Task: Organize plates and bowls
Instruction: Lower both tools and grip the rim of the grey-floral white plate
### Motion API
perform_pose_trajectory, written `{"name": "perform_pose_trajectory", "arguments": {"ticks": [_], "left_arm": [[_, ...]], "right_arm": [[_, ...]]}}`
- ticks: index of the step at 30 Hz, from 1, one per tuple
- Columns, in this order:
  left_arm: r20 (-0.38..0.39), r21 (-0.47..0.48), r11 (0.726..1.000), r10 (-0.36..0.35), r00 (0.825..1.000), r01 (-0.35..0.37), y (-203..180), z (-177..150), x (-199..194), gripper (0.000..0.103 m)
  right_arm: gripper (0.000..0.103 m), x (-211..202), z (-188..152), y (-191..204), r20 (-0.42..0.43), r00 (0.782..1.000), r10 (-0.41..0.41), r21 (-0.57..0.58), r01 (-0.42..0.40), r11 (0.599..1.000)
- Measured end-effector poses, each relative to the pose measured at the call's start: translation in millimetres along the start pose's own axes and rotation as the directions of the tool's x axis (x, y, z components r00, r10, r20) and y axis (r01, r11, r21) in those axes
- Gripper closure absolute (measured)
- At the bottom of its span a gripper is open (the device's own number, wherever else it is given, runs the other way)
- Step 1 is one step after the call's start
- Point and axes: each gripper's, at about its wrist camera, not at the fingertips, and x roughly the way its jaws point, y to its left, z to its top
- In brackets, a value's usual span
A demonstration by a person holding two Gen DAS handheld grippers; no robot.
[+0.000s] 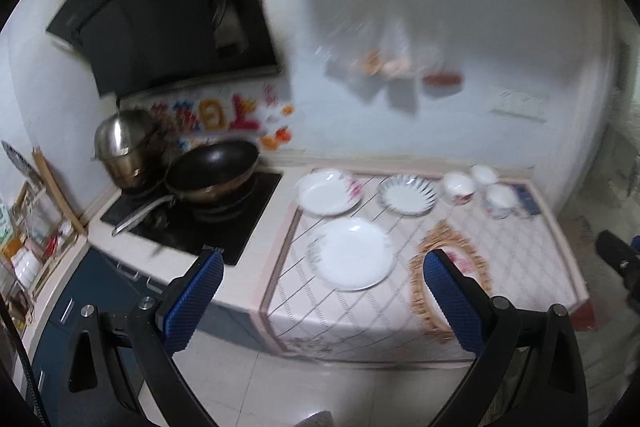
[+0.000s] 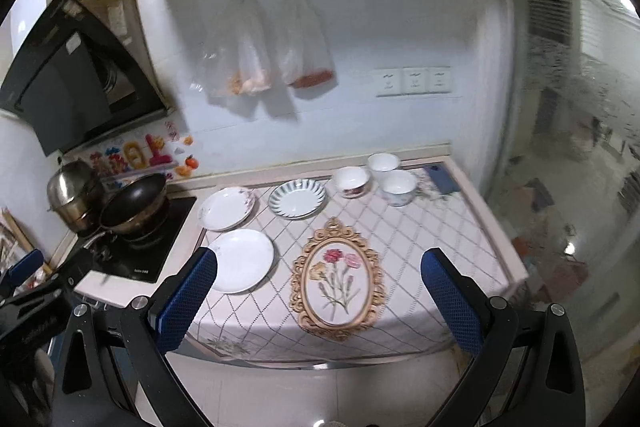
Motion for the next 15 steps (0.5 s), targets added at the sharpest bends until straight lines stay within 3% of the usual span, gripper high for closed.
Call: {"name": "perform_pose_trajectory", "arguments": {"ticks": [6,12,15], "left_arm": [[-0.152,-0.018,0.998,0.055,0.987,-0.058,39,-1,108,0.000],[-0.334,-0.025,0.999,0.029,0.942,-0.040,48,-14,227,0.001],[-0.422,-0.028,0.999,0.021,0.907,-0.037,45,-23,284,0.013]], "right_arm": [[0.000,117,0,23,-0.152,0.984,0.096,0.029,-0.093,0.995],[0.000,265,-19,32,-0.354,0.907,0.230,0.158,-0.185,0.970],[0.000,343,-26,41,-0.423,0.861,0.281,0.199,-0.214,0.956]]}}
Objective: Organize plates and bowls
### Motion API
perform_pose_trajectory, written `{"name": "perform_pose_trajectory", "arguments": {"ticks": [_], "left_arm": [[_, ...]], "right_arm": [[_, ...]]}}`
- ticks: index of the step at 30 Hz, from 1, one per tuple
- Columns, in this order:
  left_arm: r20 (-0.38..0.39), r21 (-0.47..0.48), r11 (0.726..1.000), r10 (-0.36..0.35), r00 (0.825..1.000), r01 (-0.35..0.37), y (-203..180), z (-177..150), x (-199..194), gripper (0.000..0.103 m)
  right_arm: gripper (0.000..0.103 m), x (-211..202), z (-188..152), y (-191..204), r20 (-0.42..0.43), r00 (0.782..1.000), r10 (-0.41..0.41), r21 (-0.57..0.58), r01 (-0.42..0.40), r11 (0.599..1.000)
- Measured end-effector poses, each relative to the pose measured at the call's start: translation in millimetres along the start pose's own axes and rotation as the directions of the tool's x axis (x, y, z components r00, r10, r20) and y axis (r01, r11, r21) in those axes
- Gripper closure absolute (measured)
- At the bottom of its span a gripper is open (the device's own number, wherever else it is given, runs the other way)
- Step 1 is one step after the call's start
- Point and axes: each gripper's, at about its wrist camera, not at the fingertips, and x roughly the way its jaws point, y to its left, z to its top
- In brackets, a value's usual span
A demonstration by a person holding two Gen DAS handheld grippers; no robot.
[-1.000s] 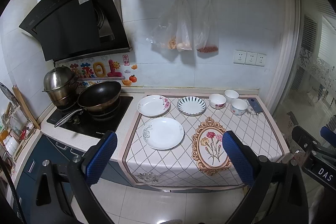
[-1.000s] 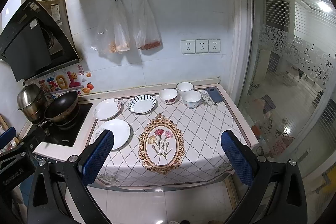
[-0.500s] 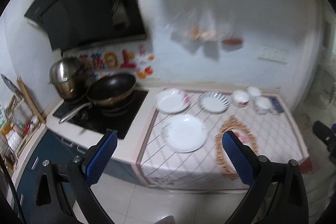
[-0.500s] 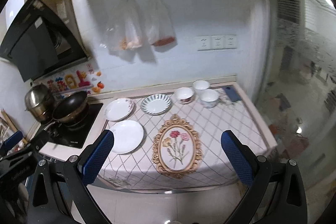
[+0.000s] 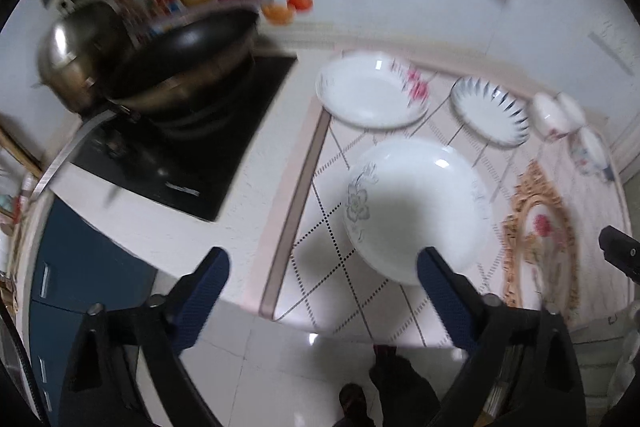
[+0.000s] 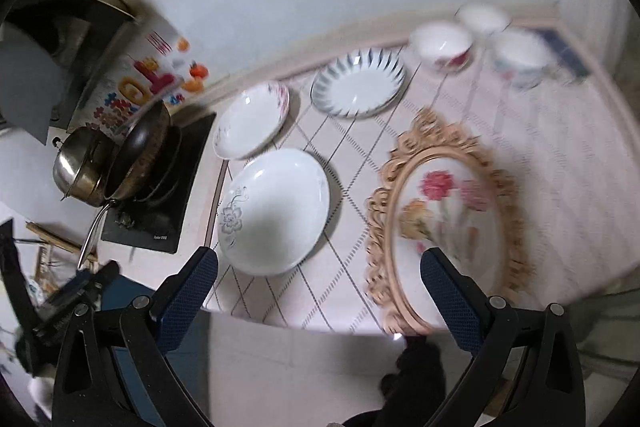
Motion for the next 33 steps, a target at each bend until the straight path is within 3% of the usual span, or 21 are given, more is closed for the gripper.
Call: {"name": "perform_pose_trajectory", "arguments": {"ticks": [4,7,11,13,14,17,19,24,33], "left_arm": [[-0.114,-0.025,0.999,-0.044,0.993,0.041,-7,22,65,0.020],[-0.187,-0.039,0.998,-0.064,0.980,0.058,-11,37,108,0.028],[-0.266,-0.052,0.995,-0.100,0.959,0.089,-10,50,150,0.052],[-0.298,-0.041,0.995,-0.096,0.950,0.088,-11,52,164,0.057],[-0.311,-0.038,0.995,-0.096,0.946,0.089,-11,52,170,0.058],[-0.334,-0.031,0.994,-0.113,0.936,0.109,-13,50,178,0.075],[-0.324,-0.030,0.993,-0.116,0.939,0.113,-16,49,175,0.076],[-0.315,-0.015,0.994,-0.111,0.942,0.112,-23,48,165,0.076],[-0.278,0.058,0.986,-0.134,0.951,0.156,-79,53,129,0.076]], "right_arm": [[0.005,92,33,-7,-0.115,0.993,0.032,-0.027,-0.035,0.999],[0.014,157,52,-12,-0.210,0.976,0.061,-0.014,-0.065,0.998],[0.037,225,63,-22,-0.318,0.944,0.088,0.025,-0.084,0.996],[0.047,250,65,-23,-0.349,0.932,0.097,0.027,-0.093,0.995],[0.057,260,66,-24,-0.364,0.925,0.108,0.030,-0.104,0.994],[0.076,279,66,-20,-0.393,0.909,0.139,0.047,-0.131,0.990],[0.089,291,69,-16,-0.392,0.905,0.164,0.044,-0.159,0.986],[0.090,281,65,0,-0.380,0.915,0.133,-0.023,-0.153,0.988],[0.089,242,68,-39,-0.345,0.927,0.151,0.020,-0.153,0.988]]}}
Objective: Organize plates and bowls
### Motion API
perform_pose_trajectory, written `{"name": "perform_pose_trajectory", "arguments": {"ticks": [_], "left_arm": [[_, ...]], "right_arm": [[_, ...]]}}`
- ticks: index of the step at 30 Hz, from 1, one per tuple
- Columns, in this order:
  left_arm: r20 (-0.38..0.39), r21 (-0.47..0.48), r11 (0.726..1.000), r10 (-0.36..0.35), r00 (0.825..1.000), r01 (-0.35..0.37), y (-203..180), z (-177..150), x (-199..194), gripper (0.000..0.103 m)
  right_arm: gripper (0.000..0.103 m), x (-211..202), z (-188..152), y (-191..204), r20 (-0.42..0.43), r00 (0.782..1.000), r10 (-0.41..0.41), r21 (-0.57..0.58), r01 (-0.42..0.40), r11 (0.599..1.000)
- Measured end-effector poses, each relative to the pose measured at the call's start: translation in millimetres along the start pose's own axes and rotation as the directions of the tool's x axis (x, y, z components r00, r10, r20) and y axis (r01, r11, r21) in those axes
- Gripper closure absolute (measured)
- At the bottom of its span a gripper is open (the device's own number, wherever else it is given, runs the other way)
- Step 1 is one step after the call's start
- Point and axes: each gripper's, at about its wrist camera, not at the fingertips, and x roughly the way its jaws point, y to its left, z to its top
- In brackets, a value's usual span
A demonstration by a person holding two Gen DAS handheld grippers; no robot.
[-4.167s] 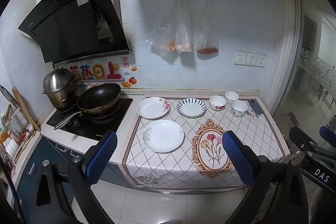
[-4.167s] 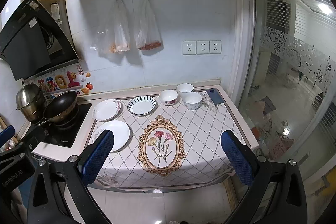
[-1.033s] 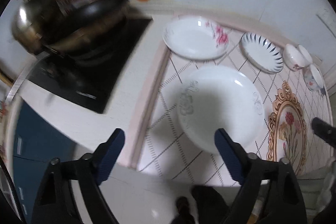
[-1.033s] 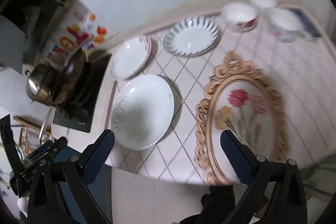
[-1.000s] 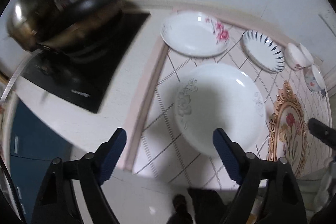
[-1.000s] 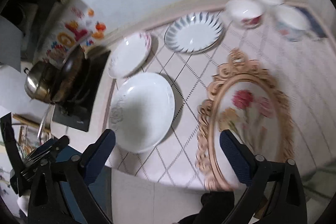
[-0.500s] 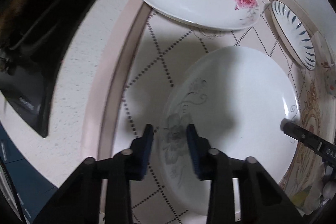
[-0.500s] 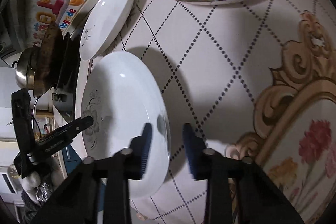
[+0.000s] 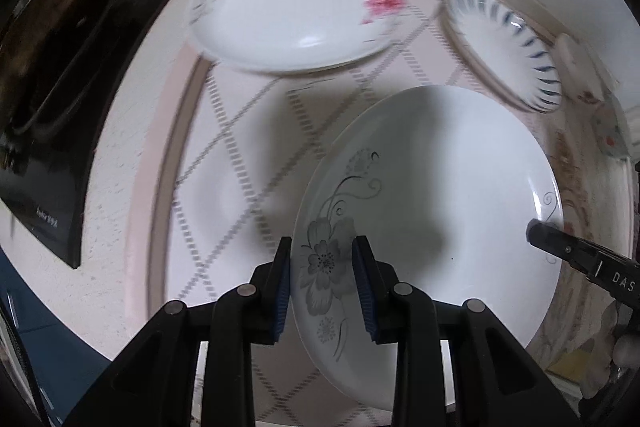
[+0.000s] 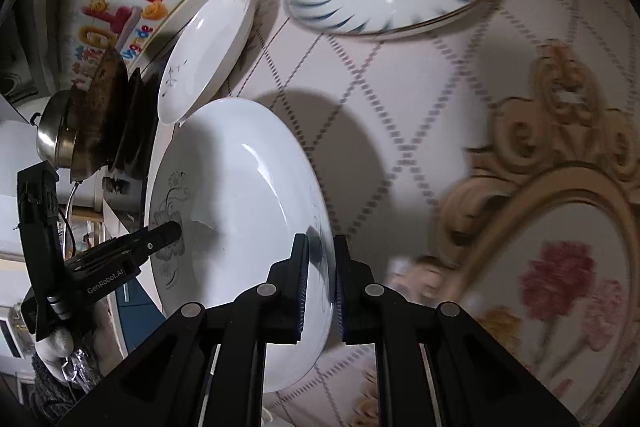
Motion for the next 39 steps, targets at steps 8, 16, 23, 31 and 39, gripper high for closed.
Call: {"name": "perform_pose_trajectory", "arguments": {"ticks": [8,16,23,31,39], "left_arm": [[0.001,0.071,0.996,-0.062,0.998,0.062,-57,-2,6,0.076],[-0.040,0.154,0.985,-0.076,0.996,0.081,-106,2,23,0.076],[-0.067,0.182,0.980,-0.070,0.995,0.081,-118,-1,33,0.076],[-0.059,0.216,0.976,-0.026,0.998,0.038,-140,10,48,0.076],[-0.047,0.199,0.980,-0.017,0.999,0.026,-153,6,47,0.076]], "right_arm": [[0.089,-59,-14,-52,0.055,0.998,-0.036,0.057,0.032,0.998],[0.089,-94,-27,-113,0.076,0.993,-0.087,0.130,0.077,0.989],[0.089,-101,-38,-142,0.074,0.992,-0.105,0.178,0.091,0.980],[0.089,-99,-42,-154,0.062,0.993,-0.102,0.199,0.088,0.976],[0.089,-100,-45,-156,0.054,0.994,-0.097,0.193,0.085,0.978]]}}
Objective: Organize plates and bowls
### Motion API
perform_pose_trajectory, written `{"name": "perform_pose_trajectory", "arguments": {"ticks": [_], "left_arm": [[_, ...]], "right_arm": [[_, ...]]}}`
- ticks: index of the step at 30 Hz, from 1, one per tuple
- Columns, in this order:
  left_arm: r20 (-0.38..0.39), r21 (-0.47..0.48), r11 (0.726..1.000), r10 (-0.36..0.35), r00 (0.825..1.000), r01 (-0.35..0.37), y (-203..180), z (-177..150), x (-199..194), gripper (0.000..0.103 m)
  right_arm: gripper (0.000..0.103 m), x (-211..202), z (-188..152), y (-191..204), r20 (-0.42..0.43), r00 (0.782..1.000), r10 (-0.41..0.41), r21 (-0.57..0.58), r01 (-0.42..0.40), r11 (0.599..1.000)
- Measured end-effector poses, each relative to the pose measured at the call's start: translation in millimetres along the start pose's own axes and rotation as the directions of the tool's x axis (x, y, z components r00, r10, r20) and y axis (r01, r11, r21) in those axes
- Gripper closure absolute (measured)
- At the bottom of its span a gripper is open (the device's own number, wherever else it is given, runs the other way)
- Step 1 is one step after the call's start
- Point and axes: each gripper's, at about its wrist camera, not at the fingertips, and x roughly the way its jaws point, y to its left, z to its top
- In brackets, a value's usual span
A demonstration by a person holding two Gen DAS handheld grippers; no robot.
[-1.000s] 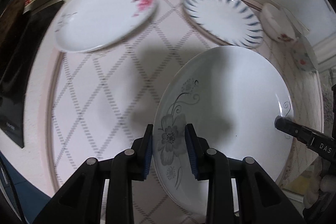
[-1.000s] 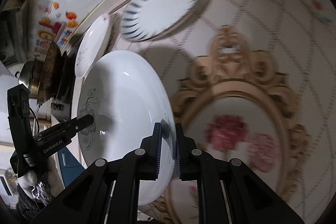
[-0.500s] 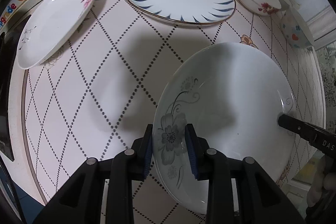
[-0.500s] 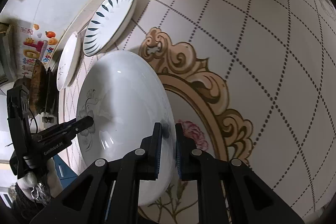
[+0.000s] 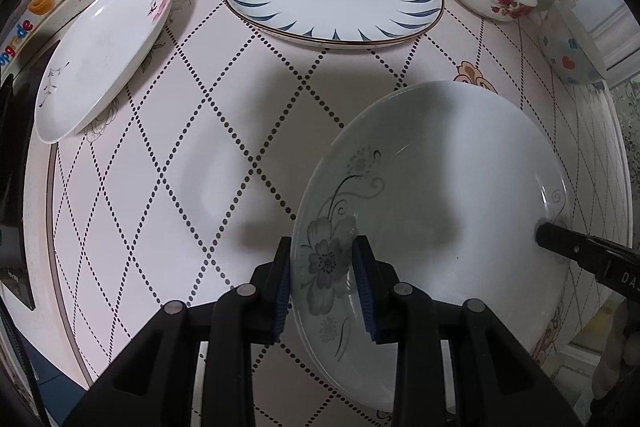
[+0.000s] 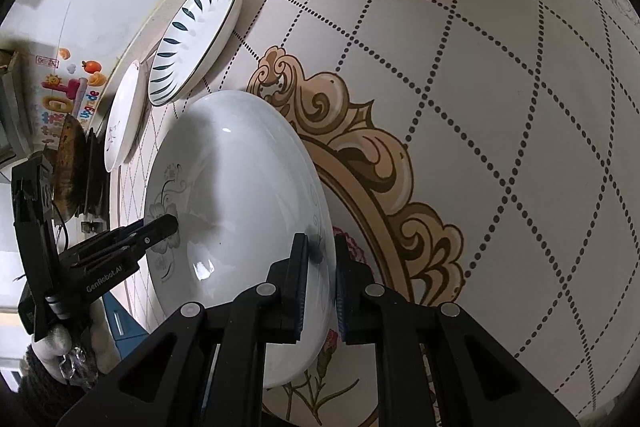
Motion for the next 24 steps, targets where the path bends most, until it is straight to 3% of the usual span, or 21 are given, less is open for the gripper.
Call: {"name": "perform_pose_trajectory", "arguments": {"ticks": [8,11,12,15,16,18,21,24], "left_arm": [[0.018,0.003,1.000,0.002,1.000,-0.002,5,-5,-8,0.076],[0.095,-0.030,0.999,-0.042,0.995,0.045,26,-1,-54,0.075],[0.125,-0.039,0.998,-0.050,0.991,0.055,35,1,-69,0.074],[0.205,-0.058,0.997,-0.046,0.978,0.059,74,14,-111,0.043],[0.222,-0.074,0.996,-0.028,0.975,0.046,89,20,-119,0.030],[0.263,-0.108,0.994,0.007,0.965,0.022,125,34,-127,0.029],[0.273,-0.175,0.984,0.091,0.958,-0.044,179,56,-112,0.029],[0.277,-0.220,0.967,0.187,0.943,-0.127,227,77,-87,0.029]], "right_arm": [[0.088,3,4,1,-0.043,0.999,0.005,0.026,-0.004,1.000],[0.085,-8,9,8,-0.082,0.996,-0.033,0.016,0.035,0.999],[0.077,-16,11,12,-0.073,0.996,-0.051,0.009,0.051,0.999],[0.061,-44,18,37,-0.049,0.998,-0.047,0.033,0.049,0.998],[0.059,-51,23,52,-0.044,0.999,-0.004,0.043,0.006,0.999],[0.049,-58,37,92,-0.032,0.998,0.060,0.010,-0.060,0.998],[0.043,-43,64,167,-0.025,0.993,0.114,-0.084,-0.116,0.990],[0.043,-9,94,233,0.032,0.996,0.078,-0.133,-0.073,0.988]]}}
